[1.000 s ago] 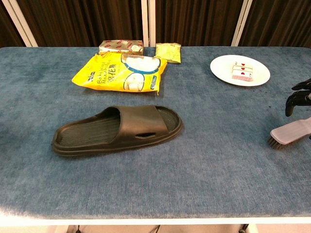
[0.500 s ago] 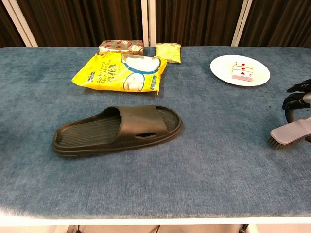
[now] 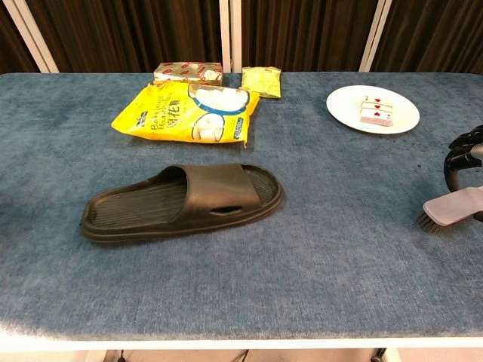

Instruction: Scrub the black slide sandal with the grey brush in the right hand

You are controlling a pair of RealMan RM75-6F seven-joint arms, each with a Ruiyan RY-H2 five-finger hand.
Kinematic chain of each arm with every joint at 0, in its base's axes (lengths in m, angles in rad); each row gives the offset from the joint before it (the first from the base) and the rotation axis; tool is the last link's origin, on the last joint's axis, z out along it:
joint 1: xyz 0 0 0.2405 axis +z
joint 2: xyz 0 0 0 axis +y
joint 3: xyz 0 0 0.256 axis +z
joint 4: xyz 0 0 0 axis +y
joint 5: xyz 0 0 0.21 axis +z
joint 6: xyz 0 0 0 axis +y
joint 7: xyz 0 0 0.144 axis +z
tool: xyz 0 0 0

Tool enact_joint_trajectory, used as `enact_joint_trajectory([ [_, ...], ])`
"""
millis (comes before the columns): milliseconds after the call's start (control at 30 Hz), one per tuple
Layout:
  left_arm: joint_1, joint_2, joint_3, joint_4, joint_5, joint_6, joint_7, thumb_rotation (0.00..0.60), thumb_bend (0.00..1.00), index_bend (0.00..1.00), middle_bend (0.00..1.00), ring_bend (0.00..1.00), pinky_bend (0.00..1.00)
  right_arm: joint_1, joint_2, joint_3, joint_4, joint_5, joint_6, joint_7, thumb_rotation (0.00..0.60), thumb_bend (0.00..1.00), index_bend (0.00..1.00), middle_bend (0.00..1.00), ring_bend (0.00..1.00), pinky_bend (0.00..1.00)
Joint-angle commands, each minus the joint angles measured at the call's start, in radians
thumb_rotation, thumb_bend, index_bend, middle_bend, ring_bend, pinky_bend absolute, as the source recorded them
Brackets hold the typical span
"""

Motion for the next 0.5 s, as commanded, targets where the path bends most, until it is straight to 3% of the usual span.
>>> enact_joint_trajectory([
  [33,0.000,-0.001,0.000,0.001,-0.001,-0.001,-0.001,0.370,0.18,0.19,0.20,0.17,0.29,-0.001,-0.006,-0.002,0.008,-0.009,0.007,0.019,0.600,0.31,0.69,0.39,0.22,0.22],
  [267,-0.003,-0.003,0.000,0.008,-0.005,-0.009,-0.011,0.369,0.18,0.19,0.20,0.17,0.29,-0.009,-0.024,-0.007,0.041,-0.044,0.041,0.069,0.600,0.37,0.79,0.57,0.42,0.44],
  [500,-0.002,-0.003,0.001,0.008,-0.004,-0.008,-0.013,0.370,0.18,0.19,0.20,0.17,0.29,-0.011,-0.031,-0.007,0.052,-0.058,0.056,0.096,0.600,0.44,0.85,0.69,0.55,0.58],
])
